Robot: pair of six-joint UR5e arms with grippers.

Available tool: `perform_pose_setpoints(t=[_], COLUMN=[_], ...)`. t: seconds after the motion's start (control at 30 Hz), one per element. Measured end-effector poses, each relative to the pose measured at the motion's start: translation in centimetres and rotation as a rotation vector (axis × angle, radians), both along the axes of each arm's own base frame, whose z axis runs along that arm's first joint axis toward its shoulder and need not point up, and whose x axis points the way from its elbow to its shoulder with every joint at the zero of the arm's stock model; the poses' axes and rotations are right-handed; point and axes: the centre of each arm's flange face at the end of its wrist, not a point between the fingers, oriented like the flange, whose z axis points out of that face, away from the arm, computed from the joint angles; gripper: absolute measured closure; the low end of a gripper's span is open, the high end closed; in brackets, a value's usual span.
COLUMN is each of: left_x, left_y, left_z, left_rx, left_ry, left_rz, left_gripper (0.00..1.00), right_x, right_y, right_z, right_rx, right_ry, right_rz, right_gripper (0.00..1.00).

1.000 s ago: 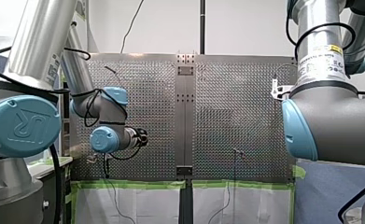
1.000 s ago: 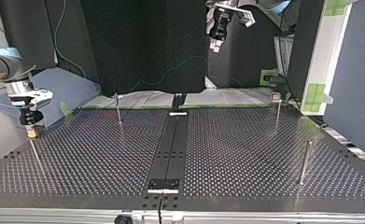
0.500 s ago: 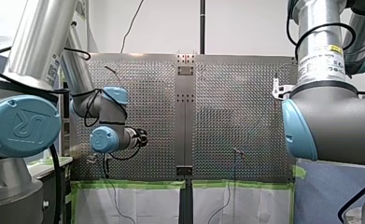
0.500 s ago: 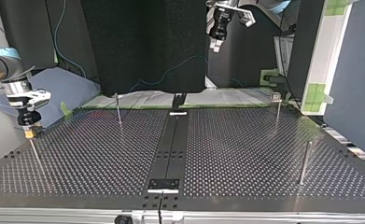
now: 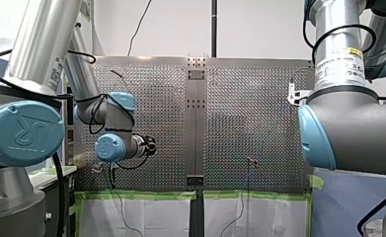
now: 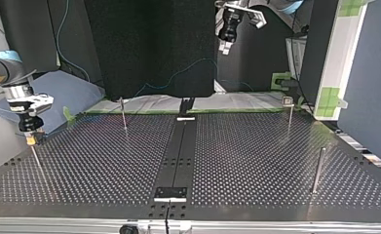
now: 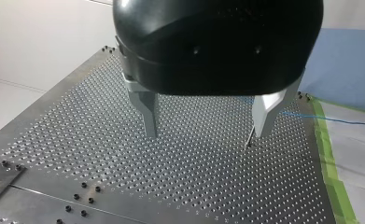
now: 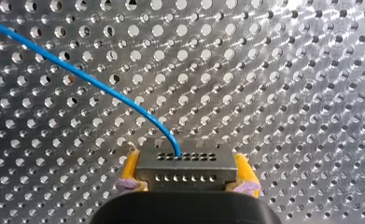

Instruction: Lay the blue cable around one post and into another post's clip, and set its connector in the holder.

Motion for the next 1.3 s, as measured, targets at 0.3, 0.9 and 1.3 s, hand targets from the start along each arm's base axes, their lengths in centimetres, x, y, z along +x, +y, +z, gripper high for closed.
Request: perform_pose_setpoints(t=[0.3,0.9,1.3], left_x=[0.0,0.0,0.0], left_y=[0.0,0.0,0.0], left_z=[0.0,0.0,0.0], left_rx=[0.0,0.0,0.0], left_ry=[0.0,0.0,0.0], left_rz=[0.0,0.0,0.001], left_gripper=[0.0,0.0,0.0], right_x=[0.0,-1.0,-1.0], right_y=[-0.1,-0.2,-0.2], right_z=[0.0,0.3,0.1], right_rx=[-0.007,0.004,0.009], right_ry=[-0.002,0.002,0.001], right_rz=[0.001,-0.014,-0.015], right_gripper=[1.0,1.0,0.25])
